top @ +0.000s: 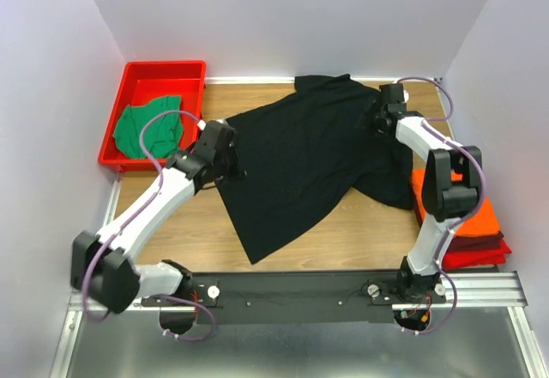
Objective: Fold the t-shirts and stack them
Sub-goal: Flatten the tshirt out
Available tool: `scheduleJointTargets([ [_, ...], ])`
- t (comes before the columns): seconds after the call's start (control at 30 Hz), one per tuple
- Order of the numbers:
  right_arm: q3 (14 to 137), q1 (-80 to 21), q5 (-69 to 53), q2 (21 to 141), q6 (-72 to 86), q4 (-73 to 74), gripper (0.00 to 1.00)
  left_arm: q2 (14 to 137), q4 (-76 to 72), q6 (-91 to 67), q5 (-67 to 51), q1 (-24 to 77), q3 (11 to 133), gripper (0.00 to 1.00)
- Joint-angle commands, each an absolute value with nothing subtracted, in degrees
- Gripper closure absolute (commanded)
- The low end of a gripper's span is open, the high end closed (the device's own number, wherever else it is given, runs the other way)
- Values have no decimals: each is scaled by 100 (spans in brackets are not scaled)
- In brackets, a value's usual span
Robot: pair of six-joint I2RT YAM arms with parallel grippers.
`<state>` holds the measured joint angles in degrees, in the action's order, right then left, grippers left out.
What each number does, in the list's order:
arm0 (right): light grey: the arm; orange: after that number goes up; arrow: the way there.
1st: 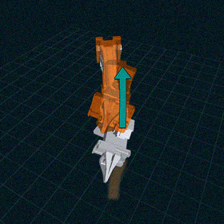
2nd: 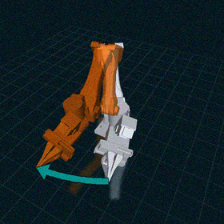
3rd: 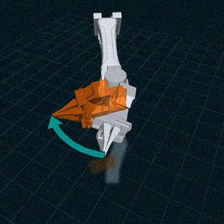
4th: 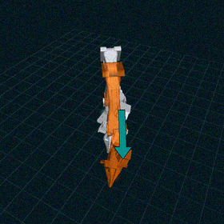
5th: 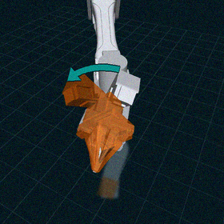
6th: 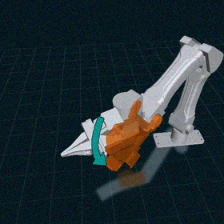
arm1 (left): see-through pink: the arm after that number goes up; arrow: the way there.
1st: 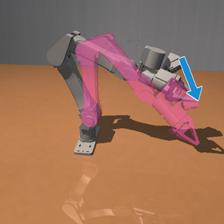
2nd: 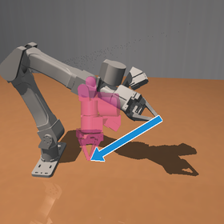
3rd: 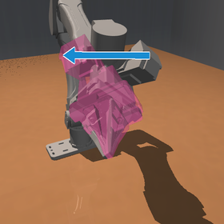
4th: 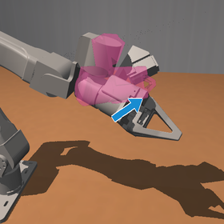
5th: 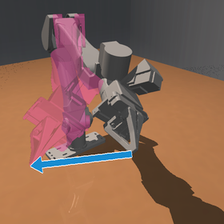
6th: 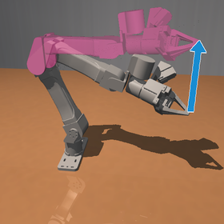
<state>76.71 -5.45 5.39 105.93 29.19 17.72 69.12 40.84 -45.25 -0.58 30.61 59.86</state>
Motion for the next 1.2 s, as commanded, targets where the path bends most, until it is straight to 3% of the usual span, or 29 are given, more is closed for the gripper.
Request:
scheduleJointTargets([
  [0.0,8321,-562,853,11267,2698,1863,25,8054,2913,-5009,805,2568,6037,69],
  [0.2,8718,-563,1072,11786,2672,1925,25,10586,3251,-4975,1818,2111,7240,70],
  [0.57,8139,-554,1248,11778,3137,1942,22,12954,4006,-4316,2477,1450,9683,70],
  [0.77,7516,-571,695,11418,3751,1942,23,14263,4596,-3280,2672,1389,11993,73],
  [0.9,7015,-589,204,11075,3990,1925,23,15274,5158,-2498,2532,1336,14355,73],
  [0.97,6717,-650,106,10821,4095,1916,23,15346,4724,-2146,2322,1283,14397,72],
  [1.07,6347,-869,-121,10434,4245,1820,23,14942,3958,-1943,1864,1187,13519,70],
  [1.17,6118,-1307,-62,10117,4420,1767,23,15003,3964,-1829,1749,1125,13762,70],
])
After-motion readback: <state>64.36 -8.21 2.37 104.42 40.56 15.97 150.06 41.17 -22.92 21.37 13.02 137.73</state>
